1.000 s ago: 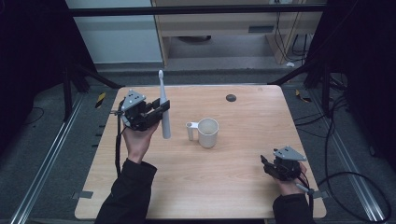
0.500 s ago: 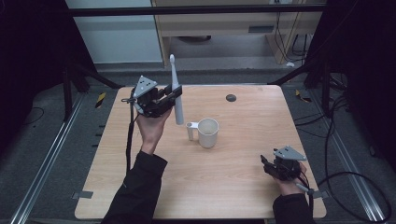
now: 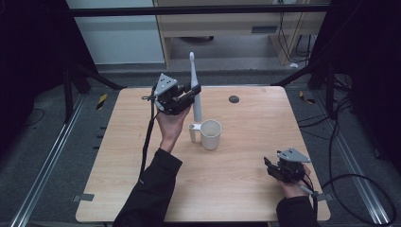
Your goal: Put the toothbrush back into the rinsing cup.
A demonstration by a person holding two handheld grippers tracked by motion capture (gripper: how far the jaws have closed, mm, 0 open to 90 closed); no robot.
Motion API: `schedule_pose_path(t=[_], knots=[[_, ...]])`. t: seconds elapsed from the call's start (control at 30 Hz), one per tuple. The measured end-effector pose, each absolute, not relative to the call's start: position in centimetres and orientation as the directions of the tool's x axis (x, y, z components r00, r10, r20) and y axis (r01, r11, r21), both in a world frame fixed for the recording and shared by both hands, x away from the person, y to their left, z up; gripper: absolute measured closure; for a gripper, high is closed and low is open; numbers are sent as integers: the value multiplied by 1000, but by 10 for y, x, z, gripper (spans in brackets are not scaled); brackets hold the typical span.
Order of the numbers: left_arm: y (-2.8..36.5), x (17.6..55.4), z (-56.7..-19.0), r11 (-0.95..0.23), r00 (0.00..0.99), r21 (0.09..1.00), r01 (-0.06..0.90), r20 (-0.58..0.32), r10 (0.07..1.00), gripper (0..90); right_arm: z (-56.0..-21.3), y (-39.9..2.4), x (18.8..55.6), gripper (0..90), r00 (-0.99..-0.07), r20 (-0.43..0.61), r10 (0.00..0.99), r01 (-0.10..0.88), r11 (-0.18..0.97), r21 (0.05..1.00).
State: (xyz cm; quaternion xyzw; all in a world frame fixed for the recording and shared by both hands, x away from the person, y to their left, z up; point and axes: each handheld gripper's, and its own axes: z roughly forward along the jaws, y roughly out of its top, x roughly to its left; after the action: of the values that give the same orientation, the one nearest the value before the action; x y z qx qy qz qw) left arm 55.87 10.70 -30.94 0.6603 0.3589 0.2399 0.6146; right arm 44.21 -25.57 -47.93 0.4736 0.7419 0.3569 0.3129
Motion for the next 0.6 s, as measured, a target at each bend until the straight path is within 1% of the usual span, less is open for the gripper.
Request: schedule_pose_path(t=[0.23, 0.6], knots=[[94, 566, -320, -3, 632, 981, 194, -122, 765, 666, -480, -256, 442, 424, -358, -128, 925, 477, 298, 827], [76, 571, -347, -53, 646, 976, 210, -98, 757, 666, -481, -255, 443, 425, -360, -127, 924, 478, 300, 825]])
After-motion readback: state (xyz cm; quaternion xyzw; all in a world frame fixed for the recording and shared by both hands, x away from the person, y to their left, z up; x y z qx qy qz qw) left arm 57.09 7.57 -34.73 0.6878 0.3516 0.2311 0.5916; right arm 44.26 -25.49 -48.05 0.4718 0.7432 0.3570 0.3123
